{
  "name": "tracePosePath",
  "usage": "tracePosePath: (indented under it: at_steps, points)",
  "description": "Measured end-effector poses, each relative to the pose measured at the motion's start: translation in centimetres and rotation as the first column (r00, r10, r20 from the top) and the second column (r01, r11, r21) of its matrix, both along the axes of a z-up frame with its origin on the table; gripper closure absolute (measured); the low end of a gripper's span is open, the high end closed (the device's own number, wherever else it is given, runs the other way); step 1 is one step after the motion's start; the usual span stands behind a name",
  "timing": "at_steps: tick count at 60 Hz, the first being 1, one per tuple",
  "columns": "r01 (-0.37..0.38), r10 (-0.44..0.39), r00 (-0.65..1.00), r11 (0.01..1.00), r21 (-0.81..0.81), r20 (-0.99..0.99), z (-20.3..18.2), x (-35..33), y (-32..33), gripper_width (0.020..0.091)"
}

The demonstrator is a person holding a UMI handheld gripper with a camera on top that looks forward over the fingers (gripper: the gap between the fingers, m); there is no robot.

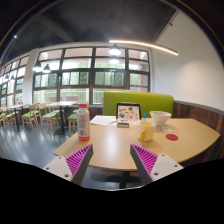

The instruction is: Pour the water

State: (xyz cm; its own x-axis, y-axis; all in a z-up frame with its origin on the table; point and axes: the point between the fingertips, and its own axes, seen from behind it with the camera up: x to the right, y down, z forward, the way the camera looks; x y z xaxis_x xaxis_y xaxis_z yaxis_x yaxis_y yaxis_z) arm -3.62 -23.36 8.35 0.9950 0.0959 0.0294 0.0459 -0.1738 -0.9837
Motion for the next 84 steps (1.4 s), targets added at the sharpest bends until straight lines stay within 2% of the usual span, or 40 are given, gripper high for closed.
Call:
tracePosePath:
  at_steps: [18, 30, 36, 38, 46, 49, 52, 55, 57, 58, 66, 79, 84]
  points:
    - [-0.087, 0.087, 0.996, 0.993, 0.078, 0.012, 1.9, -5.5, 1.1, 0.0283]
    - [-0.124, 0.125, 0.992, 0.985, 0.122, 0.004, 2.1, -11.5, 9.2, 0.0278]
    - [-0.082, 0.082, 0.997, 0.991, 0.103, 0.005, 2.5, -15.0, 13.5, 0.0282]
    - [-0.073, 0.073, 0.997, 0.992, 0.100, 0.008, 1.1, -14.1, 16.4, 0.0282]
    - [-0.014, 0.010, 0.999, 0.995, 0.099, 0.037, 1.7, -15.9, 21.3, 0.0284]
    - [-0.015, 0.013, 1.000, 0.996, 0.092, 0.021, 1.7, -16.6, 22.9, 0.0310]
    - [-0.013, 0.012, 1.000, 0.997, 0.078, 0.013, 1.4, -17.1, 24.1, 0.0593]
    - [0.015, -0.016, 1.000, 0.996, 0.089, 0.009, 1.5, -16.5, 25.0, 0.0600]
    - [0.022, -0.024, 1.000, 0.994, 0.103, 0.015, 1.4, -16.2, 25.6, 0.0632]
    - [0.020, -0.022, 1.000, 0.994, 0.106, 0.018, 1.4, -16.2, 25.7, 0.0630]
    - [-0.021, 0.019, 1.000, 0.994, 0.107, 0.017, 1.4, -16.8, 26.3, 0.0747]
    - [-0.034, 0.040, 0.998, 0.995, 0.094, -0.058, 1.1, -15.5, 27.2, 0.0749]
    - [-0.043, 0.055, 0.980, 0.997, 0.064, -0.191, 1.9, -14.8, 27.4, 0.0751]
